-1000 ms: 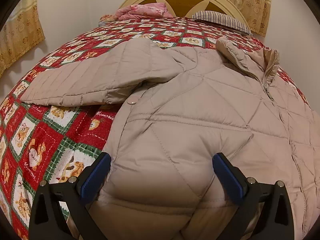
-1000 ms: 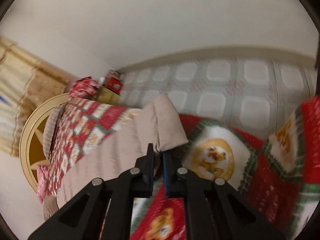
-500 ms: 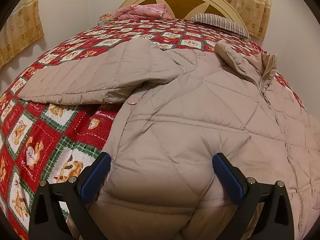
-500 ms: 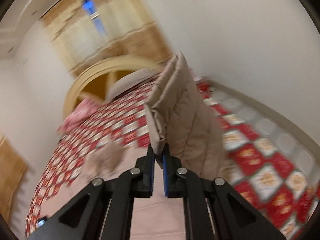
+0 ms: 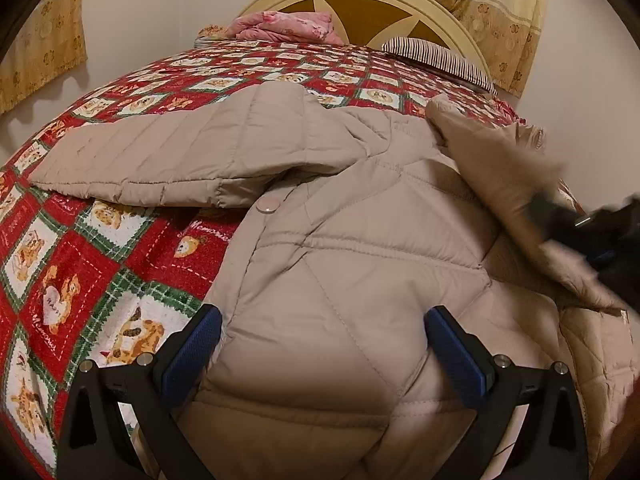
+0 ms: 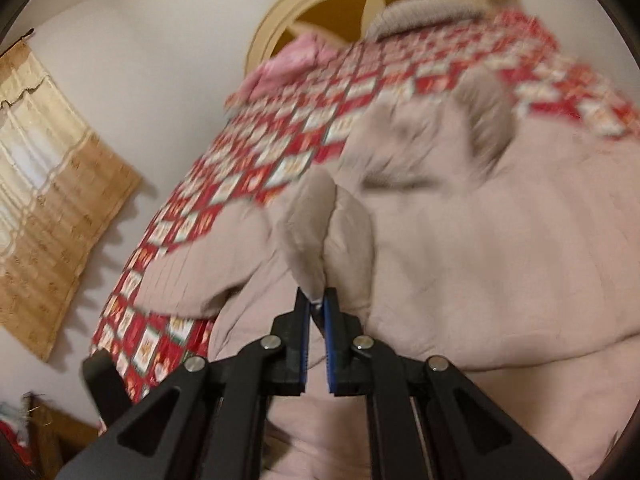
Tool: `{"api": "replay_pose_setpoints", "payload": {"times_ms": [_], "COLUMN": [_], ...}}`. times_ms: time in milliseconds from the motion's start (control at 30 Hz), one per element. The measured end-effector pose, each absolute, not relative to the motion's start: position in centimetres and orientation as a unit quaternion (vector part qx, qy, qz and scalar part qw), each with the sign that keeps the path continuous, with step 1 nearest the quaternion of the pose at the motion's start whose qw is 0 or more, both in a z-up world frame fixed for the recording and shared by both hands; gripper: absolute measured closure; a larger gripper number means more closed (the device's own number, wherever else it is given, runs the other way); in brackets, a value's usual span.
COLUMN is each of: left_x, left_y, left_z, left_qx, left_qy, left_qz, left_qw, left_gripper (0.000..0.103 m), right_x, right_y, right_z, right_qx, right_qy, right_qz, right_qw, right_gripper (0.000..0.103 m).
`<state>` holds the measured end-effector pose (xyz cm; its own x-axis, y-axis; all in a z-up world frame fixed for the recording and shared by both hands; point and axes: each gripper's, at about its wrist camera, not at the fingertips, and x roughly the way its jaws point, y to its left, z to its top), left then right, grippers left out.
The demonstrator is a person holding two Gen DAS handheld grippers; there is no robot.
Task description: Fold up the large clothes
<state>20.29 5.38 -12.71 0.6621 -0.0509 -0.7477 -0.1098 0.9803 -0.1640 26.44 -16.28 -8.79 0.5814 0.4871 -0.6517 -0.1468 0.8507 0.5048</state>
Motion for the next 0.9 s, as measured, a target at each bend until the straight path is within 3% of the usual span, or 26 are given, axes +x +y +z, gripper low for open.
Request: {"api": "replay_pose_setpoints", "payload": {"times_ms": [133, 167, 233, 267, 300, 333, 367, 433, 467, 500, 633, 767, 900], "left_x": [20.3, 20.3, 20.3, 20.3, 20.3, 20.3, 20.3, 20.3, 20.3, 20.3, 20.5, 20.5, 20.6], "left_y": [5.4, 5.4, 5.4, 5.4, 5.4, 5.4, 5.4, 5.4, 5.4, 5.4, 5.3, 5.2, 5.2], "left_z": [-12.7, -12.7, -12.7, -12.7, -12.7, -12.7, -12.7, -12.7, -12.7, -12.7, -12.8, -12.8, -12.8], "left_qx": [-0.099, -0.099, -0.099, -0.099, -0.099, -0.099, -0.099, -0.099, -0.098, -0.097, -0.092, -0.089, -0.085], "left_qy": [0.411, 0.411, 0.411, 0.411, 0.411, 0.41, 0.41, 0.411, 0.411, 0.411, 0.413, 0.414, 0.415], "left_qz": [0.016, 0.016, 0.016, 0.016, 0.016, 0.016, 0.016, 0.016, 0.016, 0.016, 0.019, 0.02, 0.021], "left_qw": [0.906, 0.906, 0.906, 0.906, 0.906, 0.906, 0.906, 0.906, 0.906, 0.906, 0.906, 0.906, 0.905], "left_gripper": [0.001, 0.001, 0.001, 0.001, 0.001, 0.001, 0.001, 0.001, 0.001, 0.001, 0.001, 0.001, 0.001], "right_x": [27.2, 27.5, 27.5, 27.3, 27.0, 26.8, 26.3, 25.4, 24.7, 24.3, 23.6, 24.4, 25.0], "right_y": [-14.1, -14.2, -13.9, -14.1, -14.1, -14.2, -14.5, -14.9, -15.3, -15.8, -19.4, -21.3, -22.7], "right_z": [-11.2, -11.9, -12.2, -11.8, -11.1, -10.4, -9.1, -6.8, -5.2, -4.5, -4.2, -8.1, -12.3], "right_qx": [0.225, 0.236, 0.261, 0.277, 0.286, 0.291, 0.294, 0.281, 0.249, 0.228, 0.178, 0.122, 0.163], "right_qy": [0.447, 0.457, 0.466, 0.46, 0.452, 0.442, 0.423, 0.386, 0.371, 0.373, 0.378, 0.42, 0.444], "right_qz": [0.21, 0.207, 0.222, 0.242, 0.254, 0.26, 0.267, 0.27, 0.253, 0.237, 0.137, 0.048, 0.05], "right_qw": [0.84, 0.832, 0.816, 0.808, 0.806, 0.808, 0.814, 0.836, 0.858, 0.868, 0.898, 0.898, 0.88], "right_gripper": [0.087, 0.081, 0.052, 0.028, 0.014, 0.013, 0.015, 0.047, 0.075, 0.085, 0.084, 0.081, 0.083]}}
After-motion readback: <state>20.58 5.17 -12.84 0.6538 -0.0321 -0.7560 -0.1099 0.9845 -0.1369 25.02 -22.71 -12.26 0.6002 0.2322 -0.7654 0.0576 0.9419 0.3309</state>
